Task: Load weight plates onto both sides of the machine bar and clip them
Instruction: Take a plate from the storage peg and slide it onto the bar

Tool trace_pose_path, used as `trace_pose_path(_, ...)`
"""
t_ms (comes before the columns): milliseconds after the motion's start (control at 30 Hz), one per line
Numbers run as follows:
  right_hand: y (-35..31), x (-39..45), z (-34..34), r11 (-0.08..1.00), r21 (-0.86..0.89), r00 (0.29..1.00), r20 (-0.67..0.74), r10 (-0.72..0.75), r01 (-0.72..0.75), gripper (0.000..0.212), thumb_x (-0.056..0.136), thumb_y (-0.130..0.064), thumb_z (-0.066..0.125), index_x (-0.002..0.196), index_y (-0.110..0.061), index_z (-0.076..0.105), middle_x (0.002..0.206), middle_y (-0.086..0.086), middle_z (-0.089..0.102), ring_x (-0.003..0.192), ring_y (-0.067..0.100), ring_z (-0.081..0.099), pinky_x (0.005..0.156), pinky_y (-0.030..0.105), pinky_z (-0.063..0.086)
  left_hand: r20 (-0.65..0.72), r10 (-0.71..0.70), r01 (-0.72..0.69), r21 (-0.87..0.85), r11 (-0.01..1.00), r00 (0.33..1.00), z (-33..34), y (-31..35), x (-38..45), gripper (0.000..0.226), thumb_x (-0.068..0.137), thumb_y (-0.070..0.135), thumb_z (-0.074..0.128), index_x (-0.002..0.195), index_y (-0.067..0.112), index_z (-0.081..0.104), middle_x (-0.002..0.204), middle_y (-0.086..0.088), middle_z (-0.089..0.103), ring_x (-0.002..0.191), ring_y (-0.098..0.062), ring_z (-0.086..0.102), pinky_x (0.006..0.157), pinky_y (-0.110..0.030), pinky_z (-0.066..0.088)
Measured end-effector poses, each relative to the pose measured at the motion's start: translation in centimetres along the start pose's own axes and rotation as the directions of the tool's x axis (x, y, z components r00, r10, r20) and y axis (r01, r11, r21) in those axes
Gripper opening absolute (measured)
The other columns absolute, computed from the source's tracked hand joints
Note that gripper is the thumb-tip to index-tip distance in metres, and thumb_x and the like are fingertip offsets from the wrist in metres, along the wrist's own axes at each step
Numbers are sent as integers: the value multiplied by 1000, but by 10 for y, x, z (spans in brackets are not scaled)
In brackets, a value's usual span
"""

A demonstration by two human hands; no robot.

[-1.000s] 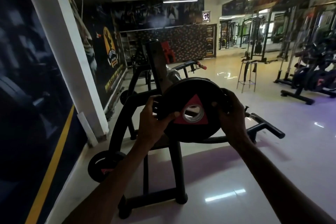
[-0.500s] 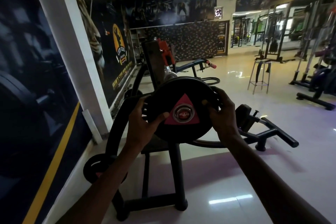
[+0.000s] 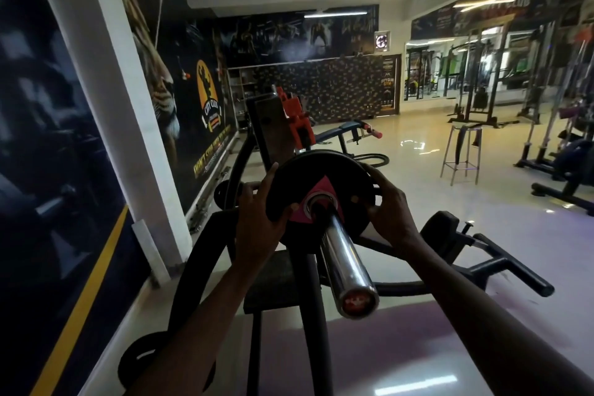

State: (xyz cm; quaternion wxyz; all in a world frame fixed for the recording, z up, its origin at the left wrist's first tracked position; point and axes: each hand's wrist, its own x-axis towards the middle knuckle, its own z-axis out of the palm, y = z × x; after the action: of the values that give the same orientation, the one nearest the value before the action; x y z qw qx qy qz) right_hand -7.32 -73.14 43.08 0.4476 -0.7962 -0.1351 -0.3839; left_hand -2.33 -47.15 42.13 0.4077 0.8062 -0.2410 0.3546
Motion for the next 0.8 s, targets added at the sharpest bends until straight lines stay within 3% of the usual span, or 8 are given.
trace_pose_path(67,16,19,13,1000,-23,1000,-14,6,-7,76,85,7,70,146,-31,46,129,-9,61,117,20,63,84,7,50,-3,-27,26,-31,999,1000,14,-13,18,85,86,62,66,159,33,35,135,-9,48,121,-8,42,96,-20,38)
trace_pose_path(167,36,46,31,998,-66,999,-46,4,-7,69,85,6,69,146,-21,50,131,-1,63,118,20,62,85,2,46,19,-29,30,-38,999,999,31,-39,44,83,87,50,75,159,33,36,137,-7,52,123,-6,43,95,-8,31)
trace_pose_path(300,54,67,45,998,-57,997,-73,12,-16,65,85,3,71,145,-13,52,134,6,65,122,16,60,89,1,43,50,-36,40,-77,996,998,42,-65,67,83,85,52,79,156,29,41,135,-2,59,121,-1,51,101,-23,47)
trace_pose_path(433,64,70,46,998,-61,997,-77,7,-12,63,86,-4,75,143,-20,54,131,-1,67,122,15,62,96,10,47,8,-6,6,-83,997,1000,46,-70,64,82,86,46,81,155,22,44,129,16,55,115,20,47,97,-16,45)
trace_pose_path(533,62,68,45,997,-50,995,-81,55,-59,62,86,-7,75,143,-22,54,130,-1,67,122,17,63,96,17,52,16,-8,10,-109,994,1000,47,-68,65,82,86,45,81,155,22,43,134,14,57,122,14,47,103,-23,46)
trace_pose_path(600,56,63,43,996,-43,994,-87,73,-77,63,87,-10,76,144,-24,54,130,-2,67,122,18,62,97,31,56,36,-19,22,-107,994,999,44,-65,64,81,87,46,80,156,24,42,138,5,60,124,4,51,104,-22,46)
trace_pose_path(700,48,45,40,995,-30,993,-72,94,-96,68,85,-16,79,146,-27,49,134,-5,63,126,15,58,98,45,56,73,-70,78,-117,990,995,32,-62,53,73,91,49,74,153,26,44,132,-2,60,114,-4,58,93,-18,52)
trace_pose_path(800,38,10,41,982,-34,981,-51,185,-187,71,81,-34,79,145,-27,48,139,-2,58,128,15,54,98,49,54,88,-127,137,-125,983,988,19,-63,19,67,93,61,64,149,29,48,131,-2,61,113,-8,64,93,-34,59)
